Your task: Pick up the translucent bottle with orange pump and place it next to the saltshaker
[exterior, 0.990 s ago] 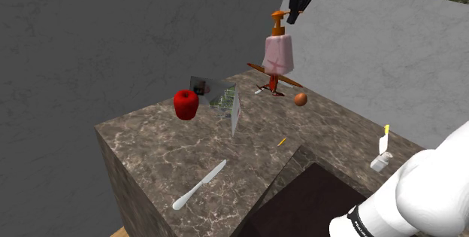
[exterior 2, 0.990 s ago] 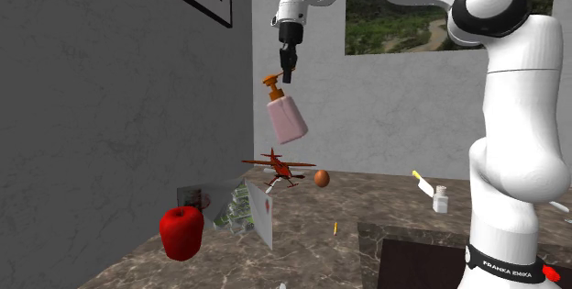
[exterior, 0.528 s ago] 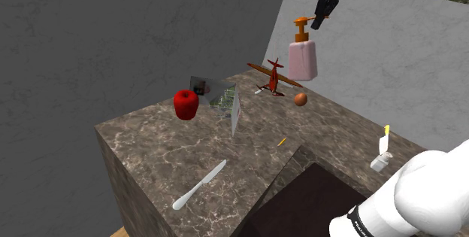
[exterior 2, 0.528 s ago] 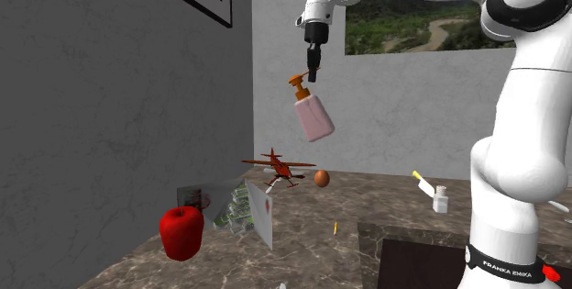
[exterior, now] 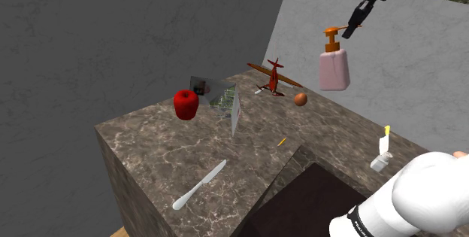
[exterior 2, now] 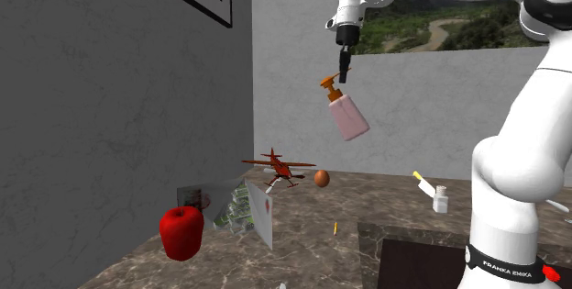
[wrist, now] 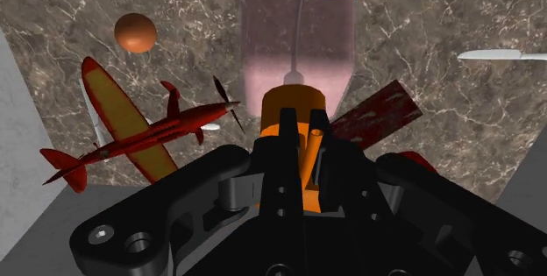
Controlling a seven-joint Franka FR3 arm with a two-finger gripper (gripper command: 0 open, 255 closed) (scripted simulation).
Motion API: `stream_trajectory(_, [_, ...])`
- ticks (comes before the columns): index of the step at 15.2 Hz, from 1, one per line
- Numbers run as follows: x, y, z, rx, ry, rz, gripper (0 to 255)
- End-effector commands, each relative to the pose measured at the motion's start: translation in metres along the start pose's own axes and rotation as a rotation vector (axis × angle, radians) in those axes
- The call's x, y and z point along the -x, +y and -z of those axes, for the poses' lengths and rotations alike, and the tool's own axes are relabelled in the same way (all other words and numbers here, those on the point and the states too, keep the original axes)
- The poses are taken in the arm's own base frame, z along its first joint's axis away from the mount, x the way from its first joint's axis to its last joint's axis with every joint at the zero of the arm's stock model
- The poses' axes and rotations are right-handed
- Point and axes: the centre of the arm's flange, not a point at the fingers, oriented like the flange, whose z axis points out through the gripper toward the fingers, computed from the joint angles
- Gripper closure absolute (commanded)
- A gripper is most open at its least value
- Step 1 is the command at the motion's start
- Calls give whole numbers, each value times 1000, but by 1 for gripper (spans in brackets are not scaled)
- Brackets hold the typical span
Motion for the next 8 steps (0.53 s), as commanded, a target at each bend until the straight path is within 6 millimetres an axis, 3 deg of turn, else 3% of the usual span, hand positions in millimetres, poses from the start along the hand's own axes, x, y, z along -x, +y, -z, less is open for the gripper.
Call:
stream_trajectory(1, [24, 11, 2, -1, 0, 1, 255])
stream_trajectory(8, [106, 52, 10, -1, 0, 1, 255])
